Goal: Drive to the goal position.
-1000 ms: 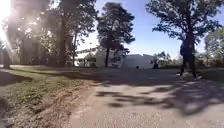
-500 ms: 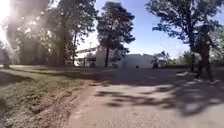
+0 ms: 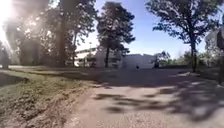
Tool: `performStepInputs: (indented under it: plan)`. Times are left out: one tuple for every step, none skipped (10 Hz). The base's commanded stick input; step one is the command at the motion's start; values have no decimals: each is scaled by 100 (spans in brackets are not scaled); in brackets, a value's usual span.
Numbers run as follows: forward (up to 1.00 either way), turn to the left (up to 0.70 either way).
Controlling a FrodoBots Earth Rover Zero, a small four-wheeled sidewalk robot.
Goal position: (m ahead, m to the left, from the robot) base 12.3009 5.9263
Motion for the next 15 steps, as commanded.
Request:
performStepInputs:
  plan:
    - [70,0]
    - [70,0]
    - [70,0]
    - [70,-1]
    - [70,-16]
    - [70,-35]
    - [70,-35]
    - [70,-35]
    - [70,-35]
    - [70,0]
    - [70,0]
    - [70,0]
    - [70,0]
    - [70,0]
    - [70,0]
